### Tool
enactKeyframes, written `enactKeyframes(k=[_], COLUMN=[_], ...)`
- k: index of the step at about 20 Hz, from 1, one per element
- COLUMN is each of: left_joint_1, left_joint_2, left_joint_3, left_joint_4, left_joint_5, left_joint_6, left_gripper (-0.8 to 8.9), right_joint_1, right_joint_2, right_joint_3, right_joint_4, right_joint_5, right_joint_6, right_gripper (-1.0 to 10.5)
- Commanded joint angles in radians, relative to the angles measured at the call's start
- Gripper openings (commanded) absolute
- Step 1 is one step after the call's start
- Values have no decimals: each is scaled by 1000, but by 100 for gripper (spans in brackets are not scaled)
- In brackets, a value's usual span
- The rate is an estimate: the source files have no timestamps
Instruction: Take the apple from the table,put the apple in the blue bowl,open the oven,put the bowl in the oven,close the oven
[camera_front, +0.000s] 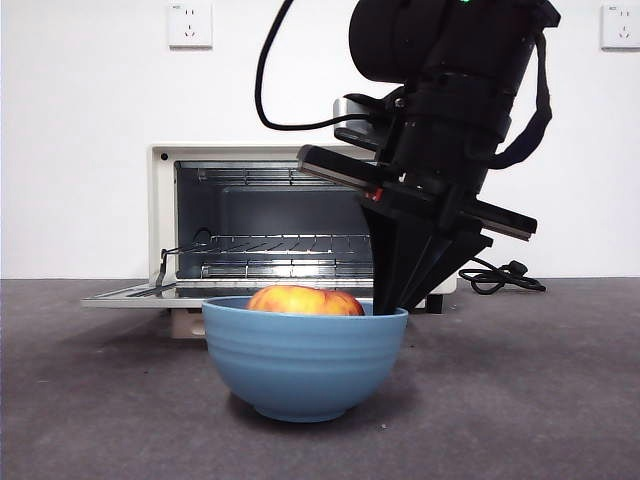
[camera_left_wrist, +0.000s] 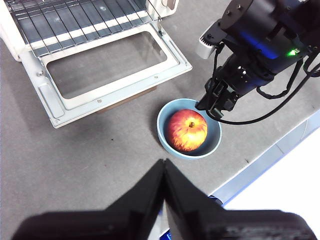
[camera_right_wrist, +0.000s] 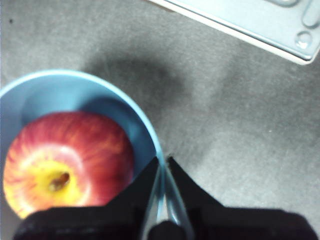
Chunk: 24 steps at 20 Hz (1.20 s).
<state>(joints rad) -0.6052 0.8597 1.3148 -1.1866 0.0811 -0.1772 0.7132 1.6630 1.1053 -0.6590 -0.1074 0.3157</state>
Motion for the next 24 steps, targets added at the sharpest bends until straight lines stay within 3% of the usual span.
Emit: enactKeyframes(k=[1,7,12,18,24], left_joint_1=[-3,-3,-3,-3,-3], left_joint_2=[-5,-5,-5,-4,-4], left_joint_3=[-9,-9,-9,-9,-9], left_joint_4=[-2,-2,-2,0,-1], left_joint_5=[-3,-3,-3,-3,-3], left_joint_6=[-6,-6,-6,-6,-6], left_gripper=[-5,-5,-5,-5,-5], right_joint_1=[0,1,-22,-78,-127], right_joint_2=[-1,-6,17,238,382], right_joint_3=[8,153,313,592,829], right_joint_4=[5,-113,-121,-190,-246], right_joint_5=[9,10,97,95,43], right_joint_6=[-1,-3,-4,3,67], right_gripper=[-16,-16,-16,-16,-16])
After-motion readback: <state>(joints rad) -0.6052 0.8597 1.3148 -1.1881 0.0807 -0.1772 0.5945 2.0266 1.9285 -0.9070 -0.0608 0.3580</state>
